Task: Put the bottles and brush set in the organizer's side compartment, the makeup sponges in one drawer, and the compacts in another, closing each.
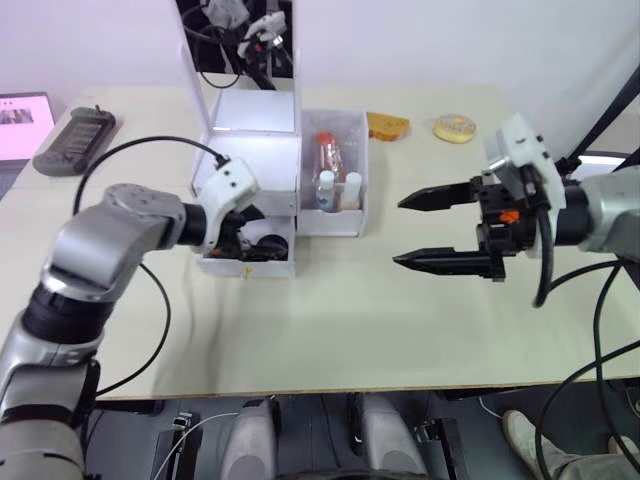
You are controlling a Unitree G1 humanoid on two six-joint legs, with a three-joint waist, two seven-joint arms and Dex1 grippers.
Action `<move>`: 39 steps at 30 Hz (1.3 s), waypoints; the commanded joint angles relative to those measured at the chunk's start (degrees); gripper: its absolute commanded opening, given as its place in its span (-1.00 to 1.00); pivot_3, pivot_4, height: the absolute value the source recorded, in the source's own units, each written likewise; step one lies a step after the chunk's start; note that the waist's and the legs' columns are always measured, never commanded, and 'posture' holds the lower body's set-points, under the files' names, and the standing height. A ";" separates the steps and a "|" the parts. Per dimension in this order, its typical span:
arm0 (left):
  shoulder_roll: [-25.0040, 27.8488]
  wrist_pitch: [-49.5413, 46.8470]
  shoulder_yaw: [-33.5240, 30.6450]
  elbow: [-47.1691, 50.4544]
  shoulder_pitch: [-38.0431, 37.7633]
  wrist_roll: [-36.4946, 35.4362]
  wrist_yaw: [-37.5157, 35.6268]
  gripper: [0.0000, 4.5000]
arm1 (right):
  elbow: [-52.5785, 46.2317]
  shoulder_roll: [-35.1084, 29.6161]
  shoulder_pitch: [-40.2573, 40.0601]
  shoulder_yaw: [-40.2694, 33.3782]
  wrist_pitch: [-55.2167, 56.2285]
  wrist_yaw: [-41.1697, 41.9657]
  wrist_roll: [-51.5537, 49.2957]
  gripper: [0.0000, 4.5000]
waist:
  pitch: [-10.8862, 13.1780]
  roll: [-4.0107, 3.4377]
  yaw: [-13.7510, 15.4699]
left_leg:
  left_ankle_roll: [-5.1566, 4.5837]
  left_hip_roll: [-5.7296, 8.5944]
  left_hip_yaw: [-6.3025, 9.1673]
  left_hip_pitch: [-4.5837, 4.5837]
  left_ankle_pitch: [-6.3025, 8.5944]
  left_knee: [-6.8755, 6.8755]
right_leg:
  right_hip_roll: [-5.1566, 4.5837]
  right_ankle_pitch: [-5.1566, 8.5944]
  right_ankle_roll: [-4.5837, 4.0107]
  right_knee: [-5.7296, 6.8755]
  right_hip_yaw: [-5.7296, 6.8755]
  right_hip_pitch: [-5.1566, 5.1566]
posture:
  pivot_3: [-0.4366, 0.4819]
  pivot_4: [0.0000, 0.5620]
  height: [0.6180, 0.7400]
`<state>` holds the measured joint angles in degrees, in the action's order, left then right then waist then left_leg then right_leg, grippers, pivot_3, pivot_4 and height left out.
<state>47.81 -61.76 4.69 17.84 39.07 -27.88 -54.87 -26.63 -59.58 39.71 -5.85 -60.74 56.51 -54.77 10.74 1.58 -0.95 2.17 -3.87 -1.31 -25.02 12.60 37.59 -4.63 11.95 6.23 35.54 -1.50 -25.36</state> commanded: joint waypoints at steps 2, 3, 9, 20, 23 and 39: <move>2.68 5.87 -12.98 4.47 -4.19 -6.34 -4.41 0.96 | 1.24 1.00 3.23 1.14 5.13 1.99 3.06 1.00 | 0.00 0.00 -0.01 | 0.00 0.00 0.00 0.00 0.00 0.02 | 0.00 0.00 0.00 0.00 0.00 0.01 | -0.05 -0.47 1.00; 3.18 7.27 -14.50 4.97 -5.47 -7.20 -5.39 0.96 | 1.72 1.17 3.79 1.68 5.88 2.36 3.79 1.00 | 0.00 -0.01 -0.08 | 0.00 0.00 -0.01 0.00 0.00 0.04 | 0.00 -0.01 -0.01 -0.01 0.00 0.02 | -0.05 -0.47 1.00; 7.63 12.94 -25.65 5.88 -20.81 -8.46 -9.10 0.96 | 8.70 2.96 8.40 7.15 11.48 4.79 11.63 1.00 | 0.00 -0.02 -0.17 | 0.00 0.00 -0.02 0.01 0.00 0.05 | -0.02 -0.01 -0.02 -0.04 0.00 0.02 | -0.05 -0.47 1.00; 0.95 25.49 -37.25 9.38 -49.08 -4.32 -5.82 0.38 | 14.14 -0.33 0.62 5.11 19.62 12.03 17.47 1.00 | -0.01 0.00 0.08 | 0.03 -0.01 -0.16 -0.02 0.02 -0.22 | -0.10 -0.03 -0.08 -0.37 0.01 -0.02 | -0.05 -0.47 1.00; -5.40 31.30 -36.92 8.08 -51.49 -3.93 -3.38 -0.34 | 13.98 0.59 -1.21 5.12 20.25 11.76 18.09 1.00 | -0.02 -0.02 0.08 | 0.03 -0.02 -0.14 0.06 0.02 -0.25 | -0.09 -0.05 -0.11 -0.35 0.01 0.00 | -0.05 -0.47 1.00; -24.49 46.80 -23.97 0.50 -49.57 3.03 11.56 -0.99 | 3.06 1.90 -7.70 0.47 11.31 3.81 12.89 1.00 | -0.09 0.00 0.12 | 0.03 0.00 -0.13 0.12 0.02 -0.04 | -0.08 -0.11 -0.19 -0.32 0.00 0.21 | -0.05 -0.47 1.00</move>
<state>23.43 -16.79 -19.77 18.17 -10.73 -25.69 -44.42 -22.12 -57.37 31.62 -3.22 -49.08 61.26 -41.09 10.65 1.58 -0.83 2.20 -3.87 -1.44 -24.90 12.62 37.55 -4.71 11.85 6.05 35.21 -1.50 -25.16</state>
